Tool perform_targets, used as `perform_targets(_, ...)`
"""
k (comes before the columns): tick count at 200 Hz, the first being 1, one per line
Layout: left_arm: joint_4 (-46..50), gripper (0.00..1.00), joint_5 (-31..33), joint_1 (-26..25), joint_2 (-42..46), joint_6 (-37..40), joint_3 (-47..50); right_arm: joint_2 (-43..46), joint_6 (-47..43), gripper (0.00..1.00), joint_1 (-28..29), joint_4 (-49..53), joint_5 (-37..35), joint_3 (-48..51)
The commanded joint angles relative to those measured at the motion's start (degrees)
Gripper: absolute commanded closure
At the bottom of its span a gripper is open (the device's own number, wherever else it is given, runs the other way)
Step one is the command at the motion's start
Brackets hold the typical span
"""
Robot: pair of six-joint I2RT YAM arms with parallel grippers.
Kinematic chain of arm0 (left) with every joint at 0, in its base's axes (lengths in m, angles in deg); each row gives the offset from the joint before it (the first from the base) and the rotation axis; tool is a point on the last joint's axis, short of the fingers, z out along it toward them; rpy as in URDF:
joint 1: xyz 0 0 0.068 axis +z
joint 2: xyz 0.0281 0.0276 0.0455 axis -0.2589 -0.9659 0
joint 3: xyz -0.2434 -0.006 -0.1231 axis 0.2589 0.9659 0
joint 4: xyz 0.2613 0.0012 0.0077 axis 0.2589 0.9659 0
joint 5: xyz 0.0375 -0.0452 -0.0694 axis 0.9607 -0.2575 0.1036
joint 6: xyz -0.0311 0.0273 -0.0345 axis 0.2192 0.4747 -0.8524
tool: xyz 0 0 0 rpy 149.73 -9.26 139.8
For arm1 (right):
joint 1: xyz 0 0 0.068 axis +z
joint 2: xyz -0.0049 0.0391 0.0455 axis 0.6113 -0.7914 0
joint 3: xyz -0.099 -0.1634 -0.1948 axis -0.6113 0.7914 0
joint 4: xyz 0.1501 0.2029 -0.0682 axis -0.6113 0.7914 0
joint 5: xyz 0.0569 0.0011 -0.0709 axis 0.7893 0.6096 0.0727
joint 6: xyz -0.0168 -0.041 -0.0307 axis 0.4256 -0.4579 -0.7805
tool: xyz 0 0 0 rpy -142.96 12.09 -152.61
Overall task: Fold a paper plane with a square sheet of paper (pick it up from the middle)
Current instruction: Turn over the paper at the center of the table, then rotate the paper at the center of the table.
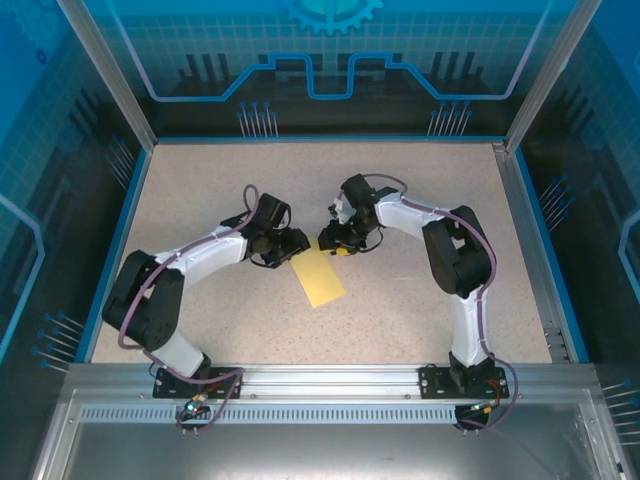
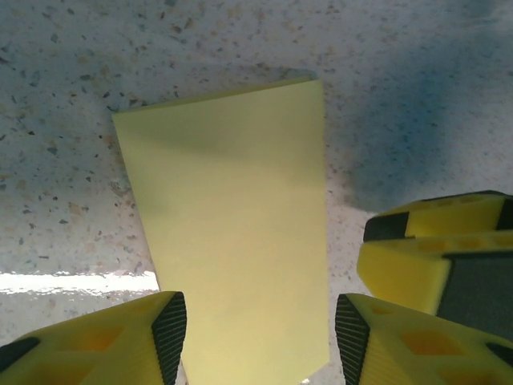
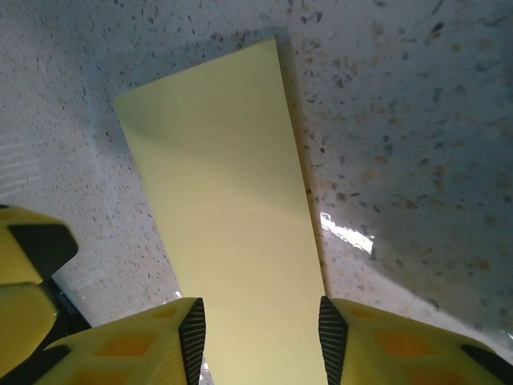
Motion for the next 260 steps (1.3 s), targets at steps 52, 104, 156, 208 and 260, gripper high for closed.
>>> perform_targets(52, 2.06, 0.47, 2.14, -0.03, -6.41, -1.18, -3.26, -3.53, -2.61, 0.56, -0.76, -2.20, 4.21, 0.74)
perform_targets(104, 1.08, 0.48, 1.80, -0.07, -8.19, -0.11, -3.52, -0.67, -2.46, 0.62, -0.77, -4.64, 6.54, 5.98)
perform_targets(156, 0.29, 0.50, 0.08, -0.07, -9.91, 2.20, -5.08, 3.57, 0.59, 0.65, -0.77, -10.11, 9.44, 12.47)
perform_targets(208, 0.25, 0.51, -1.19, -0.08, -11.17, 4.42, -6.26, 5.84, 4.35, 0.73, -0.81, -15.66, 10.70, 17.00)
perform_targets(260, 0.24, 0.47, 1.22, -0.07, -7.59, 3.78, -4.50, 6.56, 6.97, 0.89, -1.12, -17.69, 9.27, 18.98)
